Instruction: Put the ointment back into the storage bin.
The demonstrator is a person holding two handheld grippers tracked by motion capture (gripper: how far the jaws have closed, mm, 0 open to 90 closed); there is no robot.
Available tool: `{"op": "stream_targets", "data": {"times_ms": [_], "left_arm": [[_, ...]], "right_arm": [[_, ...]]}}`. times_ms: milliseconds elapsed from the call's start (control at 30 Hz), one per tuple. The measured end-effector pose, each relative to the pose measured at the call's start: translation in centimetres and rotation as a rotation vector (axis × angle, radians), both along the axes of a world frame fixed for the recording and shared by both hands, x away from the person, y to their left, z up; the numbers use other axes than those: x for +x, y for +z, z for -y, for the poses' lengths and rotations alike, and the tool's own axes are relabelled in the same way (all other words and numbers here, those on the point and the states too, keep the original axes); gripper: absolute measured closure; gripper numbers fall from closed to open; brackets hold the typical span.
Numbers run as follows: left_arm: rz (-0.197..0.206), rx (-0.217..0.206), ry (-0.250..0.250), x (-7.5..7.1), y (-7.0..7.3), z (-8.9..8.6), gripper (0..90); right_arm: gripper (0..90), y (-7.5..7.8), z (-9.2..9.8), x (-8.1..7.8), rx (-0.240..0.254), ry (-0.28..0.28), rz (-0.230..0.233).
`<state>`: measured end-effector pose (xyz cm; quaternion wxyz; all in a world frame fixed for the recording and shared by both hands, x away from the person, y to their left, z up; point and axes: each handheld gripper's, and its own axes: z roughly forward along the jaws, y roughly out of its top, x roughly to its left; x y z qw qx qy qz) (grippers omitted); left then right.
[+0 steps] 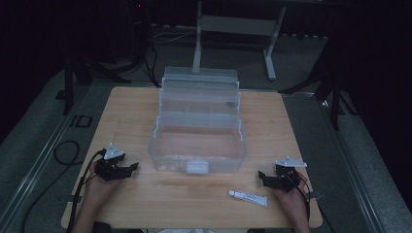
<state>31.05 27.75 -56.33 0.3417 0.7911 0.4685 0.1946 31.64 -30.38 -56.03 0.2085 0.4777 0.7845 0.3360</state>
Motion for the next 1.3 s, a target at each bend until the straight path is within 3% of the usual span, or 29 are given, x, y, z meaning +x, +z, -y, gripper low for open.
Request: {"op": "stream_targets", "data": {"times_ms": [300,433,800,1300], "left_arm": [[0.001,0.000,-0.004,0.1,0.0,0.0,30.5],[0.001,-0.001,-0.004,0.1,0.0,0.0,30.4],[0.003,-0.001,-0.003,0.1,0.0,0.0,29.9],[0.004,-0.002,-0.001,0.0,-0.1,0.1,29.8]], "right_arm": [[23.0,0.2,0.3,0.0,-0.004,0.008,-0.009],[28.0,0.8,0.0,-0.2,-0.046,0.006,-0.023],[28.1,1.9,0.1,-0.7,-0.030,0.054,-0.018],[30.5,4.7,0.6,-1.8,-0.083,0.107,-0.005]]}}
